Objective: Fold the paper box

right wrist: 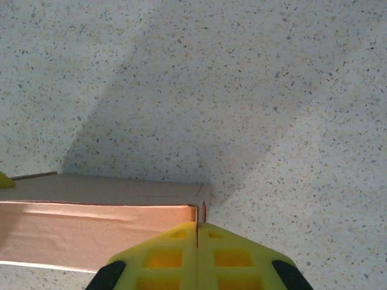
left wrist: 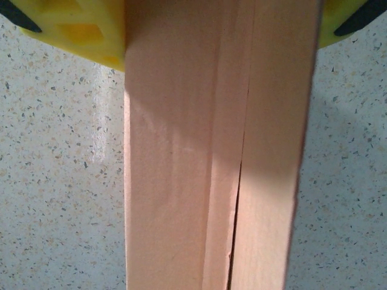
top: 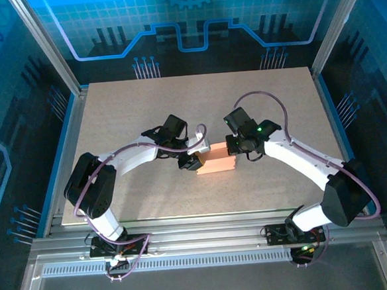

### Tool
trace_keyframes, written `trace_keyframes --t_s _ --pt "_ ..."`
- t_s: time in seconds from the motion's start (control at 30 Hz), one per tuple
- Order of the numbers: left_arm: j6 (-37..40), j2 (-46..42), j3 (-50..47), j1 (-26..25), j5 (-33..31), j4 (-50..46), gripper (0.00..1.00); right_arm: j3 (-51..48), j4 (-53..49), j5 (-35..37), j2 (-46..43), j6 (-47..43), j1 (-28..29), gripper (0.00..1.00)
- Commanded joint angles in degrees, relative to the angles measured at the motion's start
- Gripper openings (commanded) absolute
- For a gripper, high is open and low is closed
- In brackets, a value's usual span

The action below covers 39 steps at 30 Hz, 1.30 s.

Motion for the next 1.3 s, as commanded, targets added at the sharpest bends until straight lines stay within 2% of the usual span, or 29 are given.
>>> trace_keyframes --t_s 0.0,0.2,0.6,0.93,1.27 --pt "-0.1 2.45 0.02 -0.82 -2.64 -4.41 0.34 0.18 0.28 -1.27 0.87 5.69 1.51 0.0" --pt "-0.12 2.58 0.1 -0.82 -2.65 -4.46 0.34 -3.34 3.03 2.66 -1.35 6.99 3.42 0.0" --pt "-0.04 2.72 0.19 -0.91 -2.64 -4.73 0.34 -14.23 15.84 5.27 -6.19 -3.14 8.4 0.0" --pt "0.58 2.39 0.1 -1.0 -2.91 -5.11 0.34 -17.4 17.0 3.89 -6.96 -7.12 9.04 0.0" --pt "0.62 2.56 0.27 -1.16 -2.82 -5.3 0.34 -13.78 14.76 0.51 -7.93 -9.87 6.94 0.0"
